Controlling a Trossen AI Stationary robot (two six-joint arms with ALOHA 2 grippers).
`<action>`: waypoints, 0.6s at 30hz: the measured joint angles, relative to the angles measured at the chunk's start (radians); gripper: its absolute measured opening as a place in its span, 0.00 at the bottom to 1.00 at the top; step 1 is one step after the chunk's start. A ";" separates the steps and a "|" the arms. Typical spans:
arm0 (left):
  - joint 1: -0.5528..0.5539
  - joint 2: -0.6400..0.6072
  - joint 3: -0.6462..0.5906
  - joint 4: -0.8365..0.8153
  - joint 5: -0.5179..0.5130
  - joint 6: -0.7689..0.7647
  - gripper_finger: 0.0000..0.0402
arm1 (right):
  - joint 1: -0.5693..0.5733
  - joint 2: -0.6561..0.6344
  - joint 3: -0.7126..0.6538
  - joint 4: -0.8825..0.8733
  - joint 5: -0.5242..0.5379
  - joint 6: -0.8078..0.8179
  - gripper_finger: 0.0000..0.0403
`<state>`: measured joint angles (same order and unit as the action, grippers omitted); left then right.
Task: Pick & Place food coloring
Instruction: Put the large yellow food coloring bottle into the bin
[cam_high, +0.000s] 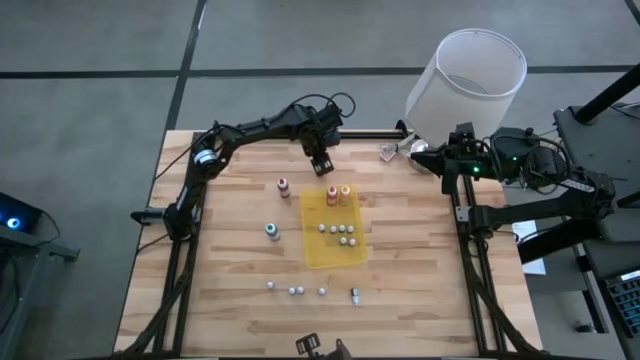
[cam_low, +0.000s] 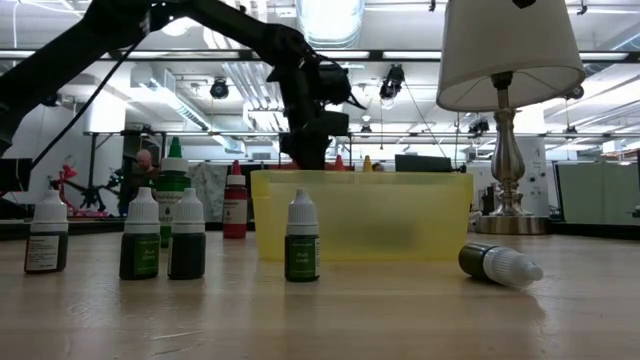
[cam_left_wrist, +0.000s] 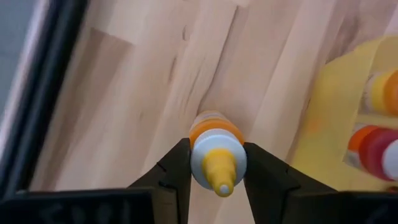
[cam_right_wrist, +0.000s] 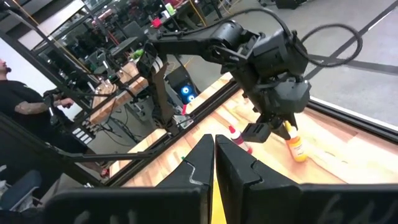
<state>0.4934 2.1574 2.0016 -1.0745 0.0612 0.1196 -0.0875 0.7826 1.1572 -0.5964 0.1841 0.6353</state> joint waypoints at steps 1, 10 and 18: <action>0.000 0.000 0.013 -0.007 0.000 0.000 0.23 | 0.000 0.000 0.000 0.000 0.000 -0.001 0.02; -0.002 0.000 0.203 -0.177 -0.012 -0.011 0.24 | 0.000 0.000 0.000 -0.002 0.000 -0.008 0.02; -0.042 -0.005 0.356 -0.363 0.000 -0.037 0.24 | 0.000 0.000 0.000 -0.003 -0.001 -0.016 0.02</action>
<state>0.4516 2.1523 2.3580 -1.4371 0.0609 0.0822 -0.0879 0.7826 1.1572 -0.5991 0.1833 0.6193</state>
